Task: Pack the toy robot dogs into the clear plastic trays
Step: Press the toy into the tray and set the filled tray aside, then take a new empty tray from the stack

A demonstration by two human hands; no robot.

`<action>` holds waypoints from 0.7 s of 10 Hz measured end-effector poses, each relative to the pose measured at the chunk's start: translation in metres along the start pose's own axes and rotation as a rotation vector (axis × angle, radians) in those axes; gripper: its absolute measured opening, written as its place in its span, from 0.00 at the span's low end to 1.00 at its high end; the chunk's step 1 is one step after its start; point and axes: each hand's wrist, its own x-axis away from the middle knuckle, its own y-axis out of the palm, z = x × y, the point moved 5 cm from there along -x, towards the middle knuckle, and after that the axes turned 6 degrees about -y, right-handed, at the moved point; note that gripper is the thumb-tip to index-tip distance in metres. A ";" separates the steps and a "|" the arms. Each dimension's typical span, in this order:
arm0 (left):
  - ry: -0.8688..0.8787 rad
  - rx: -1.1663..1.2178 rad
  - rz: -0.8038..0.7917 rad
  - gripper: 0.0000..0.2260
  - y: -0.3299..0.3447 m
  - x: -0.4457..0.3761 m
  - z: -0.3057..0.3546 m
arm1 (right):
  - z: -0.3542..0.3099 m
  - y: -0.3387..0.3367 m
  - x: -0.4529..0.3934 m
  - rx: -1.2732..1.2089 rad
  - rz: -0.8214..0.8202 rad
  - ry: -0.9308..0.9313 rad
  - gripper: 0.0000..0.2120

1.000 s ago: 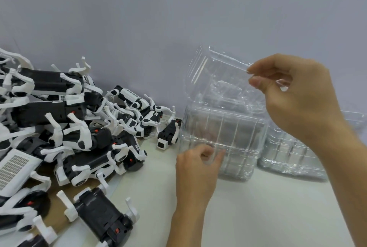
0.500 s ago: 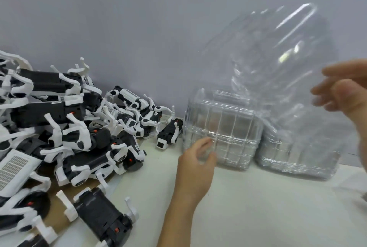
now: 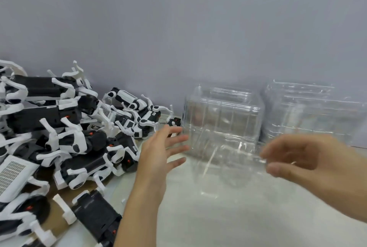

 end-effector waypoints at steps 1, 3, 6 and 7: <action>-0.065 -0.189 -0.084 0.17 0.000 0.002 0.000 | -0.002 0.030 -0.007 0.172 -0.171 0.046 0.09; 0.022 -0.534 -0.093 0.11 0.004 0.003 -0.011 | -0.001 0.081 -0.008 0.212 -0.416 0.148 0.09; 0.051 -0.503 -0.061 0.14 0.017 -0.010 -0.035 | -0.035 0.077 -0.012 0.299 -0.211 -0.010 0.16; 0.128 -0.614 -0.025 0.12 0.027 -0.010 -0.039 | -0.085 0.108 -0.017 0.148 -0.244 -0.150 0.22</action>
